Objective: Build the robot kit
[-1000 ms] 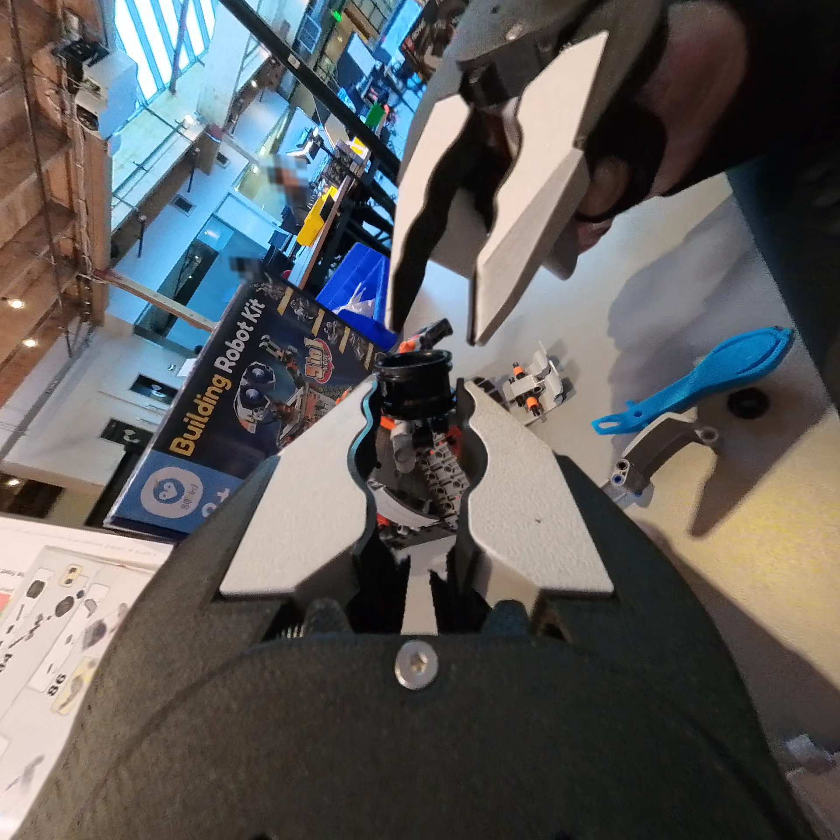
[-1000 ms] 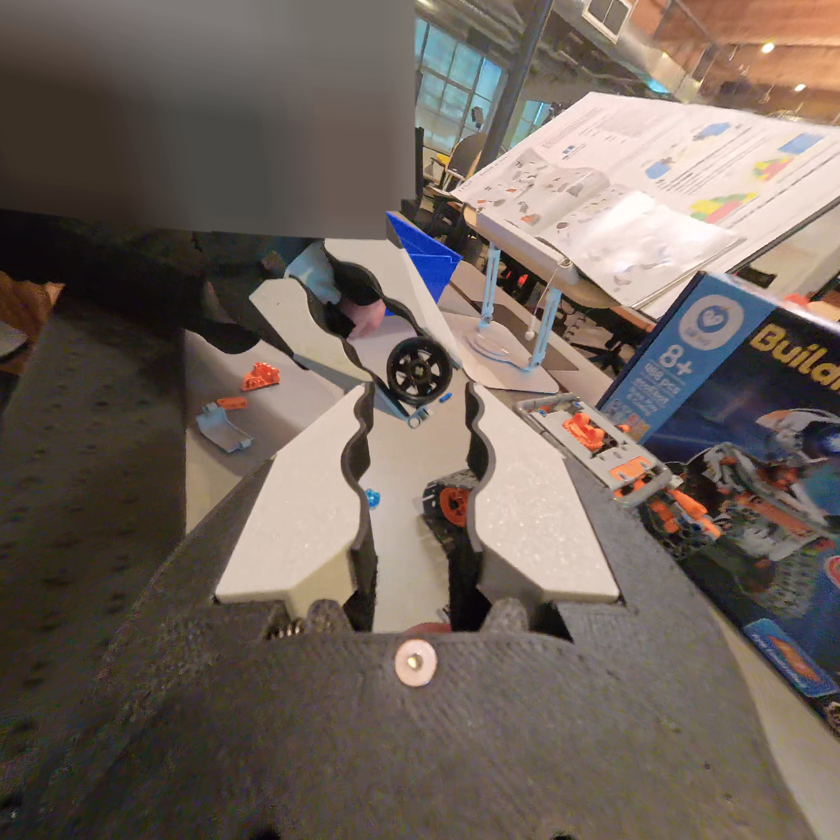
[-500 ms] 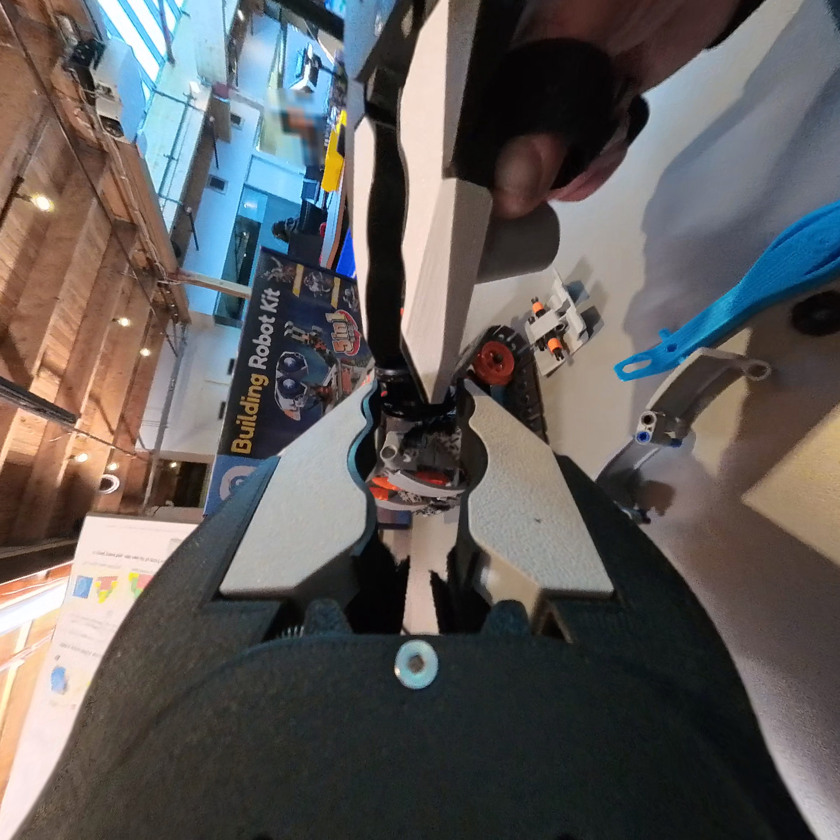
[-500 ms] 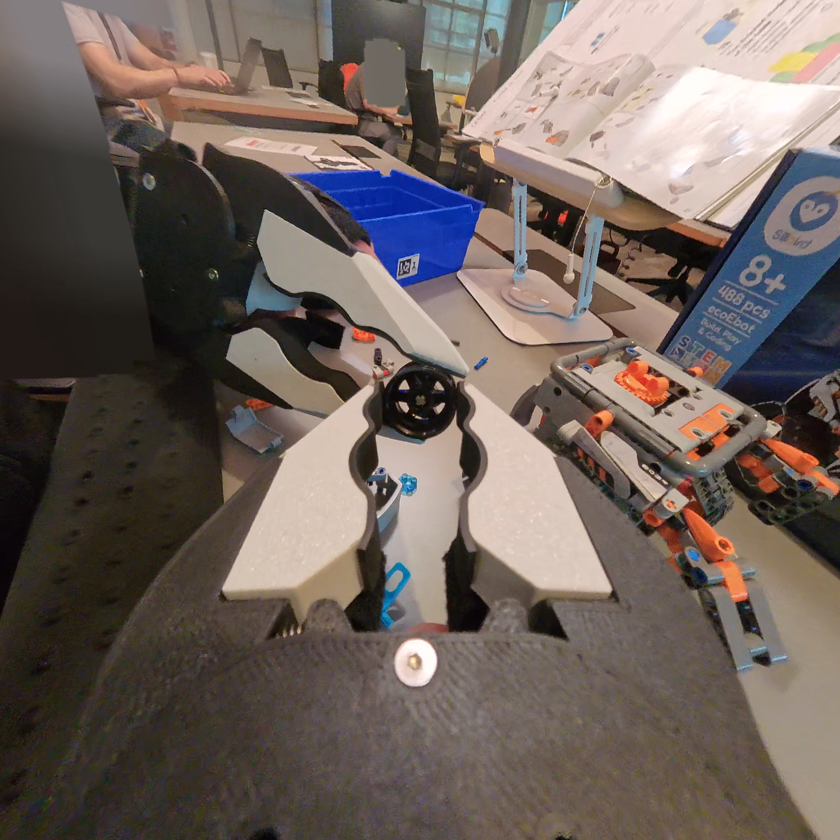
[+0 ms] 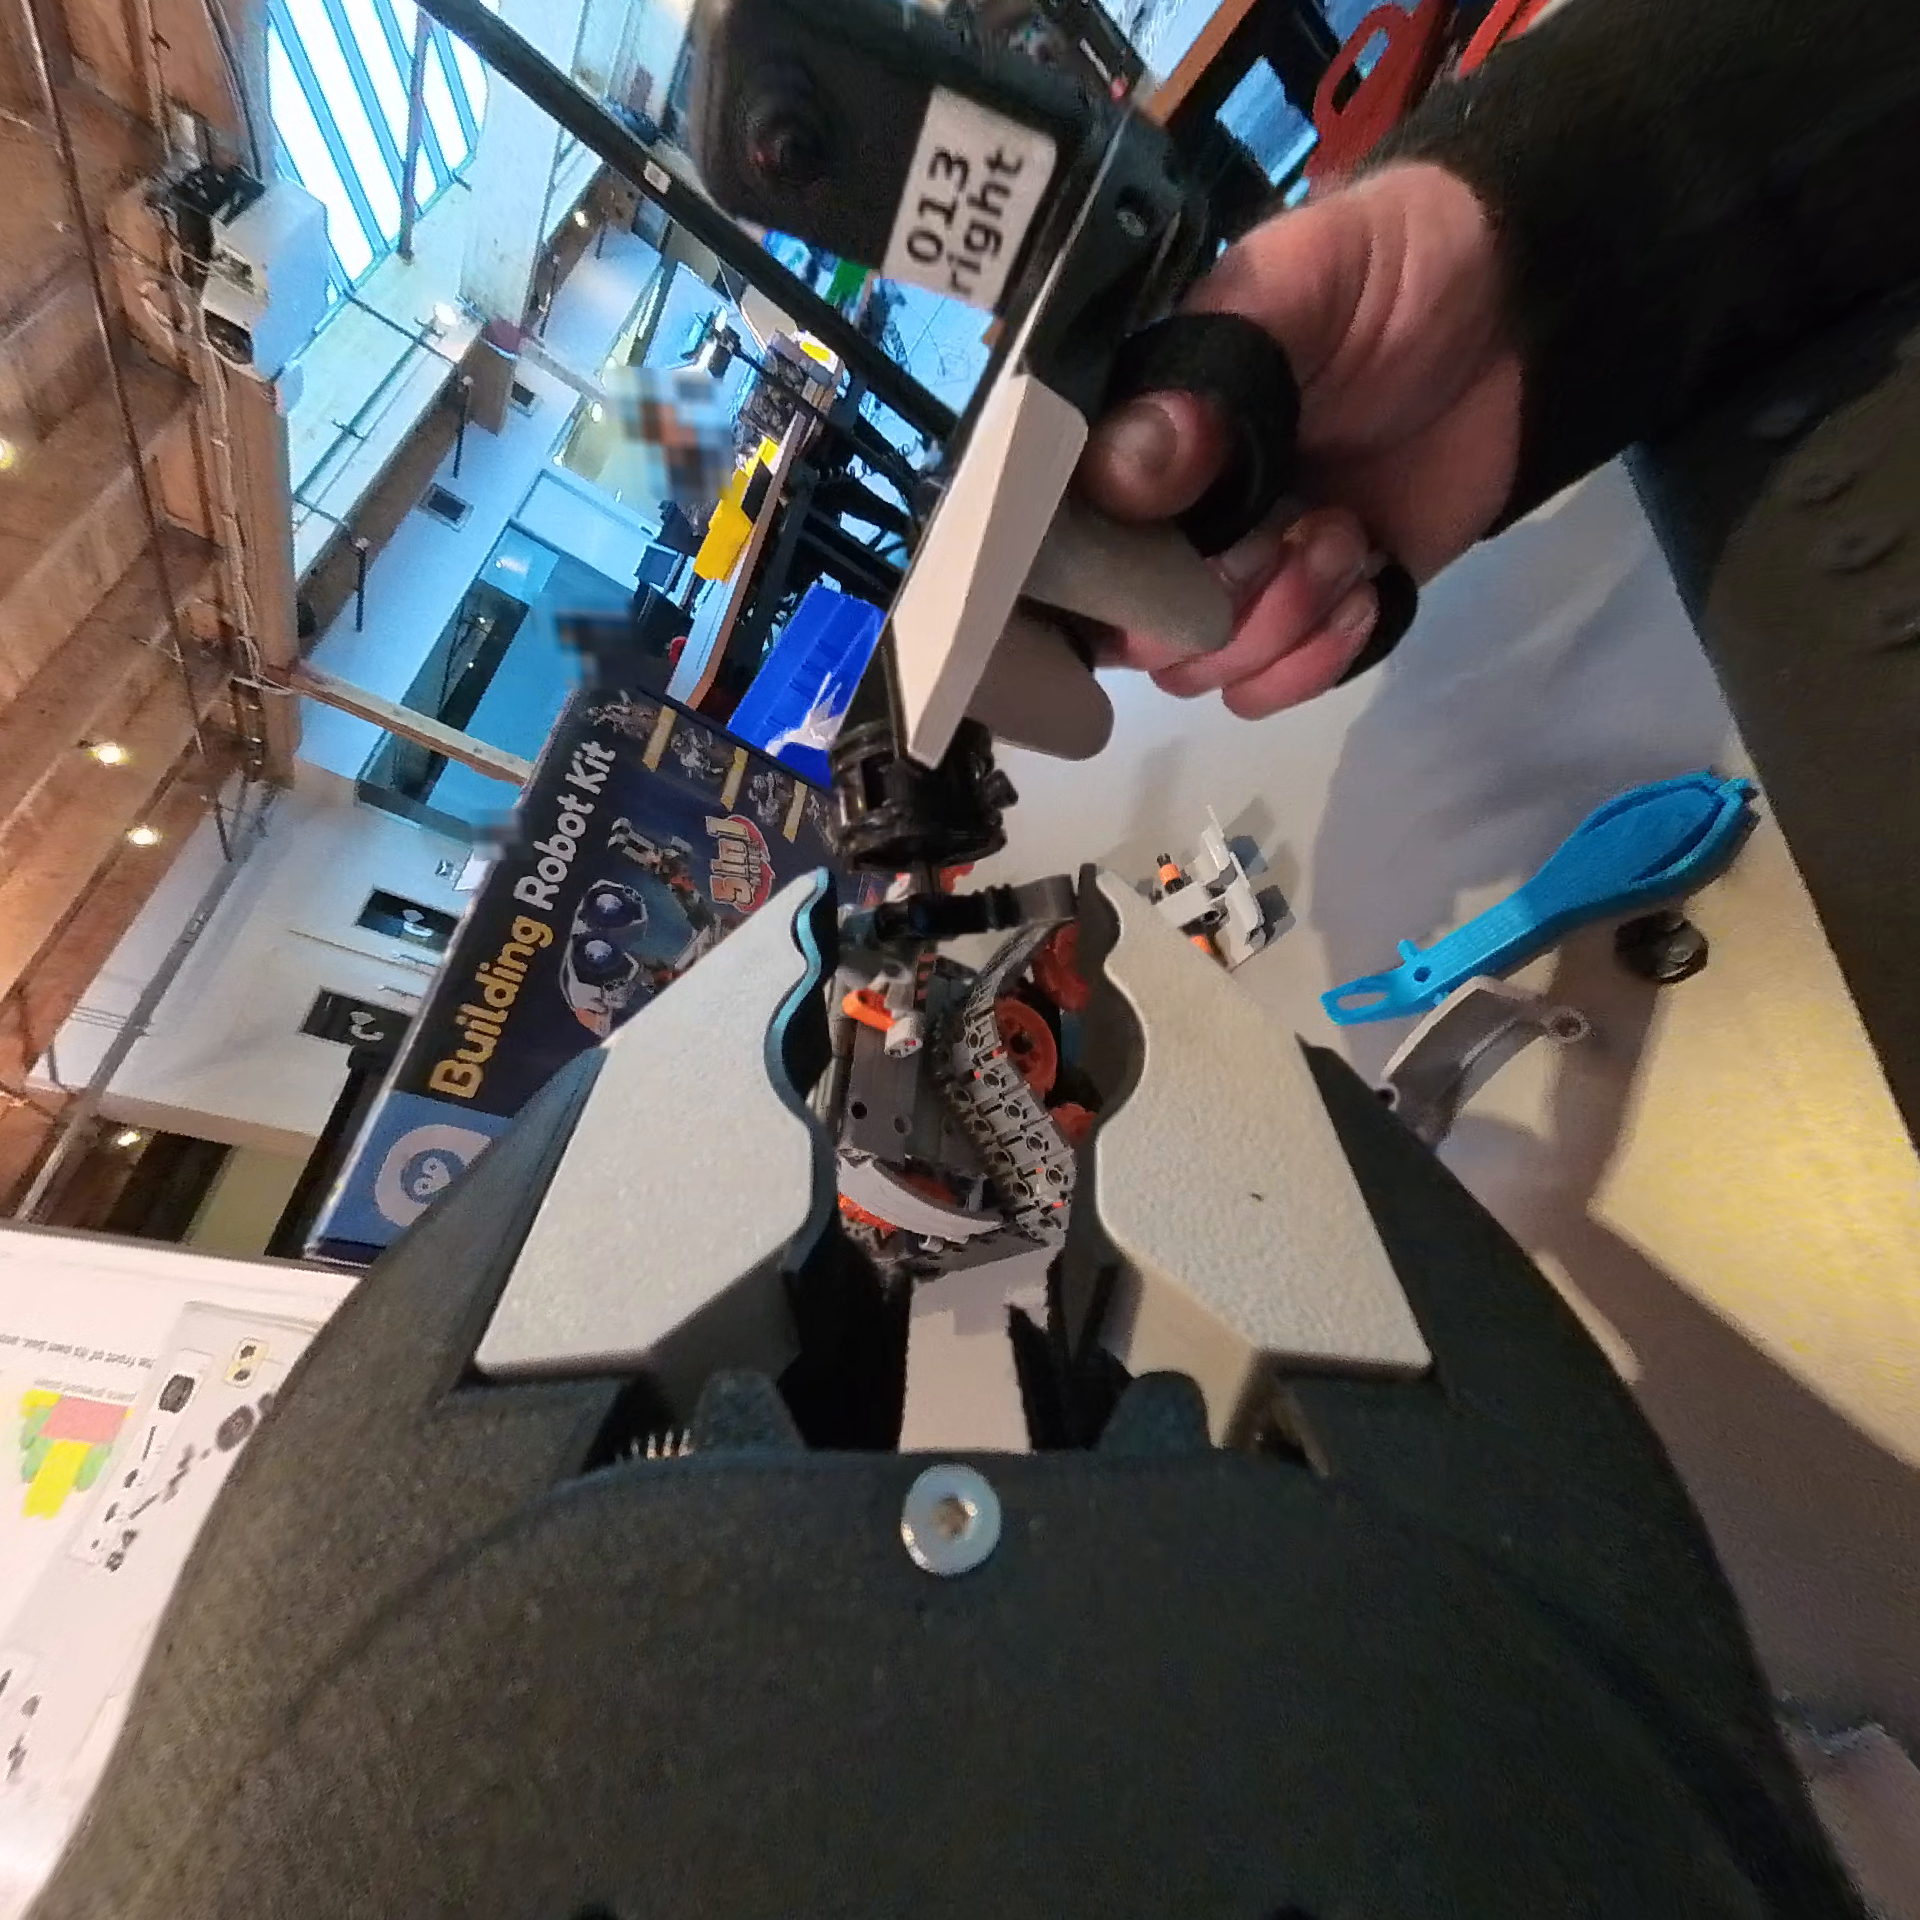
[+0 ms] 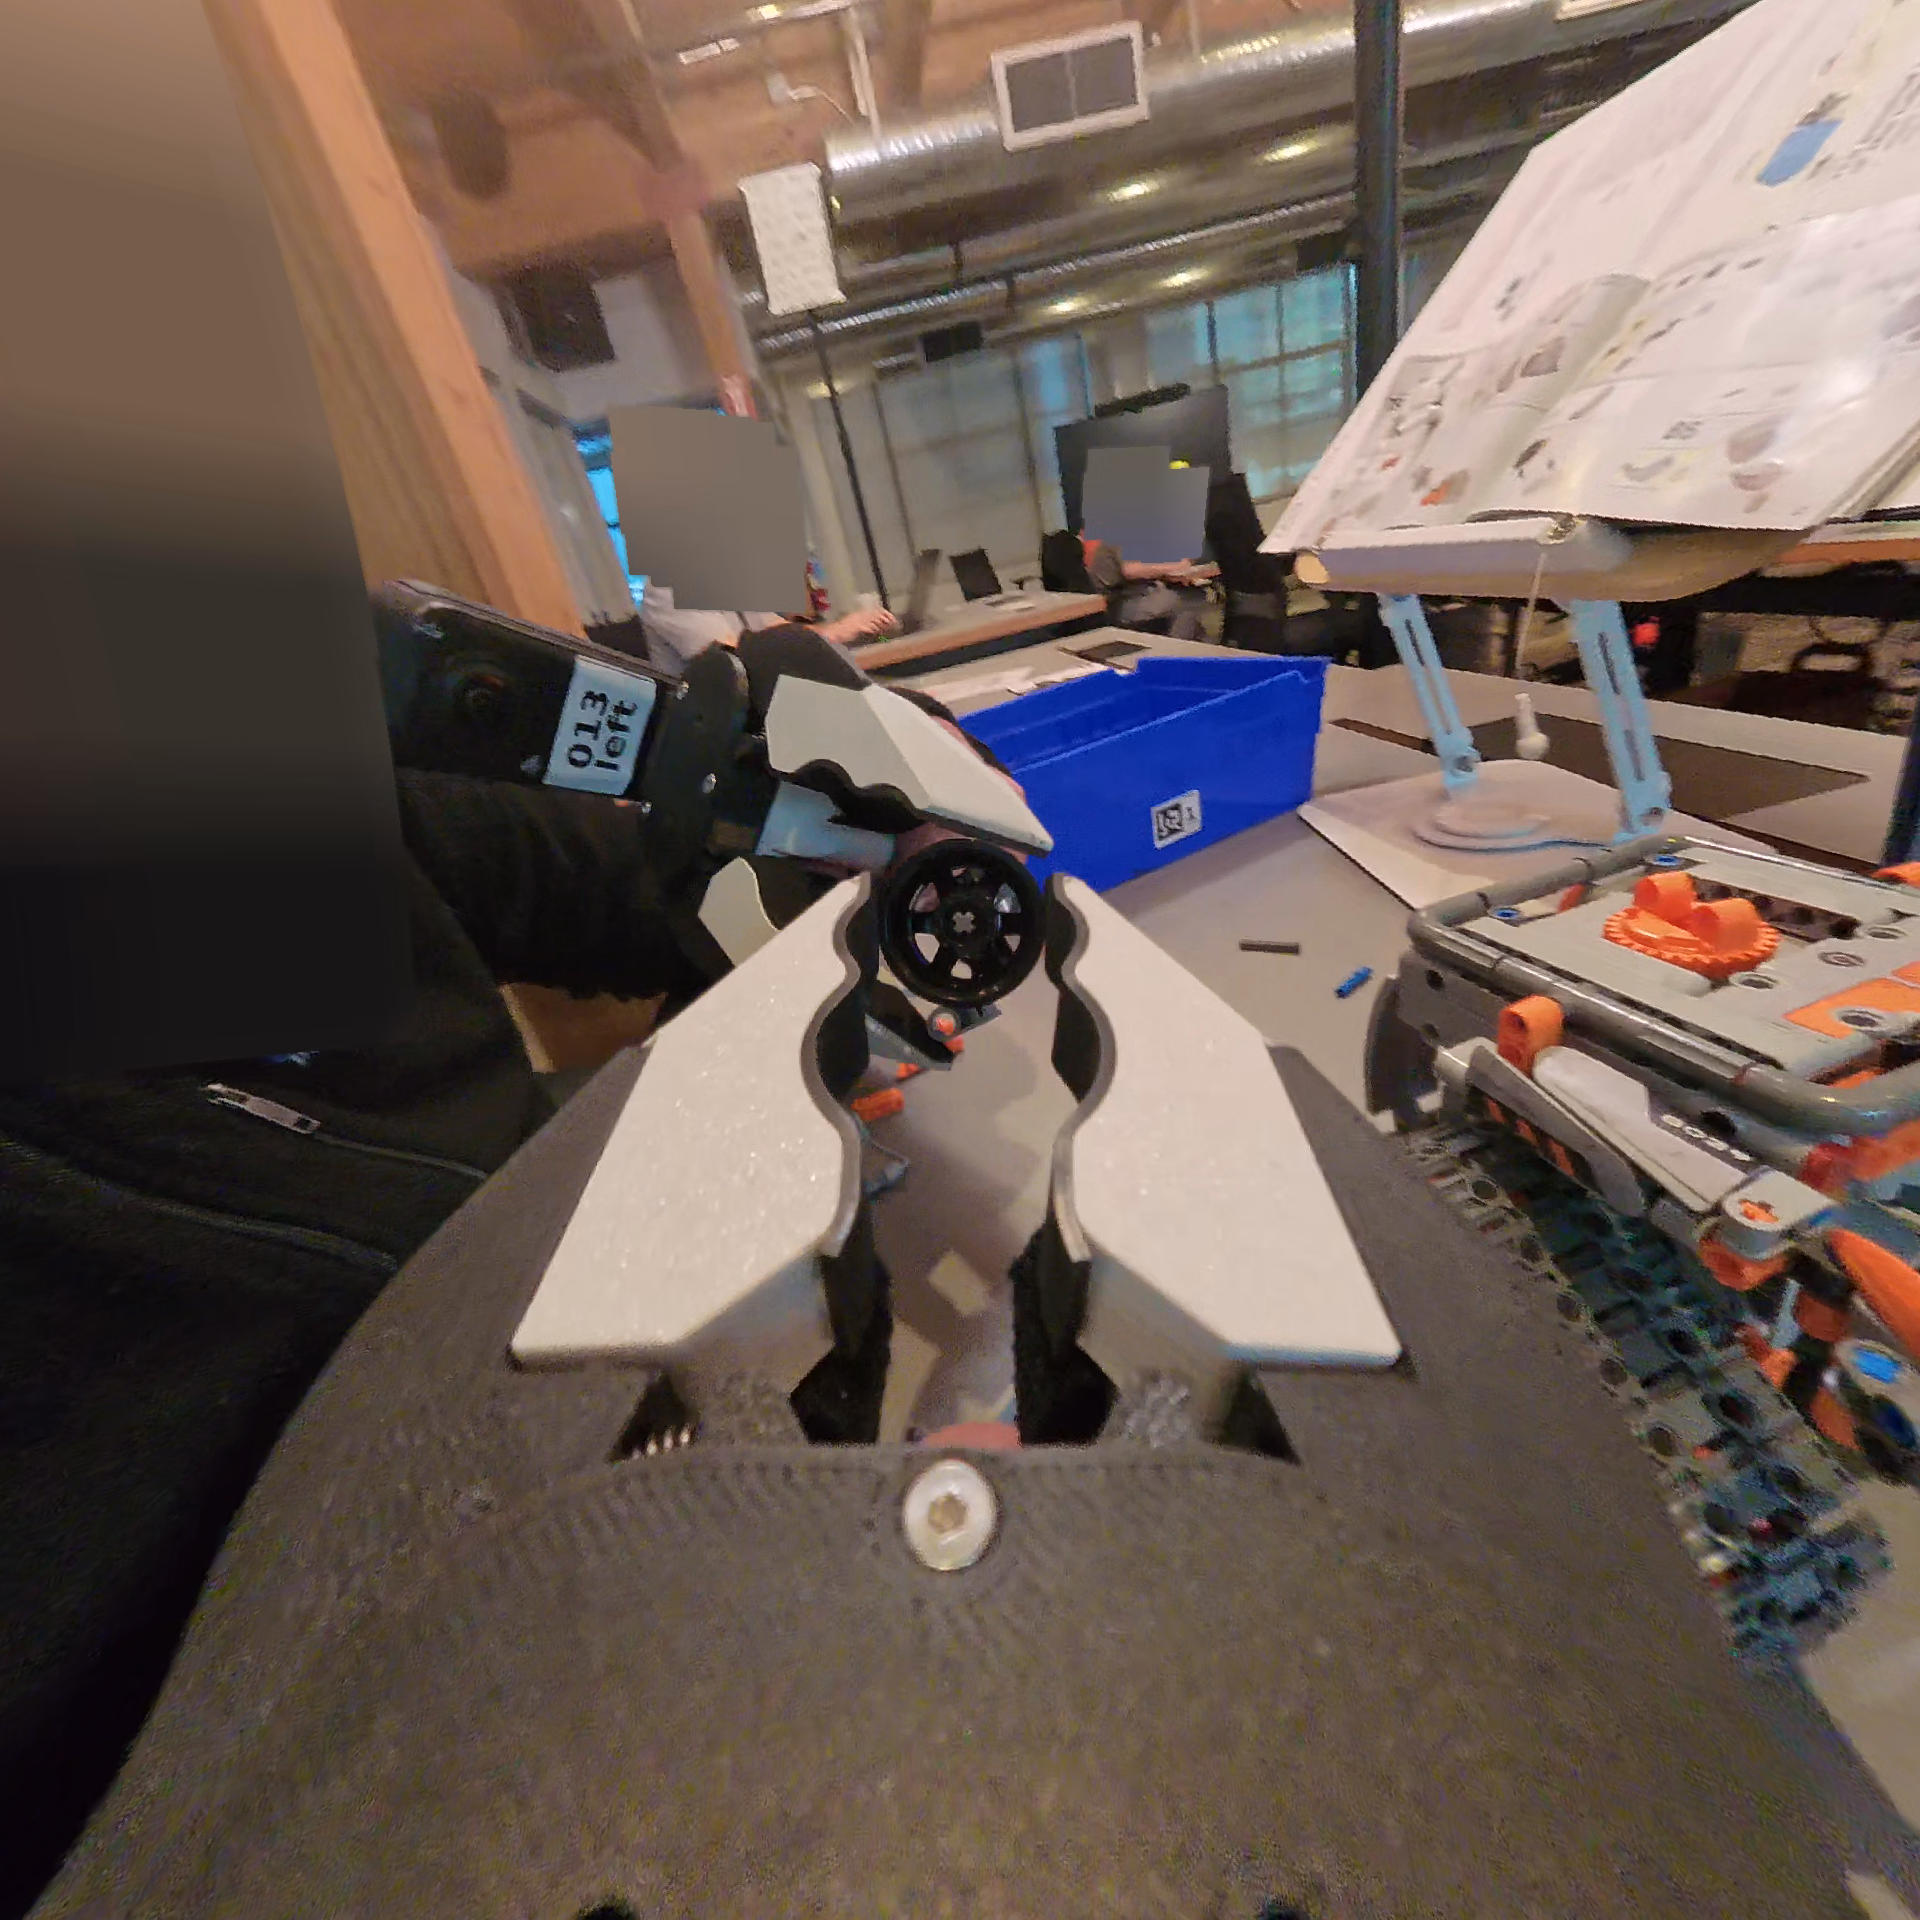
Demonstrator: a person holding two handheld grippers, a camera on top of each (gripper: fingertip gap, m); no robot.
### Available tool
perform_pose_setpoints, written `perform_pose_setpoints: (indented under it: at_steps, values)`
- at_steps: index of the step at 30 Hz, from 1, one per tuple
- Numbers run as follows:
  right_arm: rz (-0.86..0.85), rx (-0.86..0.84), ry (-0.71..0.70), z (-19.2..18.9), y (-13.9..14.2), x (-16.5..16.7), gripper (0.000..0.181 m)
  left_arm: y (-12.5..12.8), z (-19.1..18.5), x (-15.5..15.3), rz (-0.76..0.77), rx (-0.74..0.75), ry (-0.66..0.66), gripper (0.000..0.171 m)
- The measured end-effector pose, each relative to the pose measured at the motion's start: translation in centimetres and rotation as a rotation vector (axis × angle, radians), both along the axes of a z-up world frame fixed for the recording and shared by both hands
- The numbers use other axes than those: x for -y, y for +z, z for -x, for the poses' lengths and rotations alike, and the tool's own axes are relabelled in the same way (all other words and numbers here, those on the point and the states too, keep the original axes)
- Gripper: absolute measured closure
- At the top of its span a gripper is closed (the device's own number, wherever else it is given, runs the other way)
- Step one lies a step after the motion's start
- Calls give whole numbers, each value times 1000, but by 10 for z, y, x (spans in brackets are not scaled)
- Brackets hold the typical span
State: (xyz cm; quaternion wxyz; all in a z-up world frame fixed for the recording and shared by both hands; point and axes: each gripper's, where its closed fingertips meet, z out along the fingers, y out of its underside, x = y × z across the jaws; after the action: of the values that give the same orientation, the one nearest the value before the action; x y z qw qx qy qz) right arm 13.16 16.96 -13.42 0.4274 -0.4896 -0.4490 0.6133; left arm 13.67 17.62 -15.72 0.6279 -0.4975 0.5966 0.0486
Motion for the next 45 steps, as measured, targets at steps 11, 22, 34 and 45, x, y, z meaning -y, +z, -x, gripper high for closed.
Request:
perform_pose_setpoints:
  at_steps: [11, 22, 34, 45]
  values:
    - [70, -232, 141, -20, 32, 11, 152, 12, -7, 7, 49, 123, -41, 123]
    - [115, -232, 252, -13, 25, 21, 152, 29, -9, 21, 144, 244, -123, 150]
    - [129, -264, 312, -16, 26, 26, 153, 32, -10, 25, 12, 156, -75, 151]
    - [113, -262, 311, -17, 27, 27, 153, 32, -10, 27, -6, 140, -70, 153]
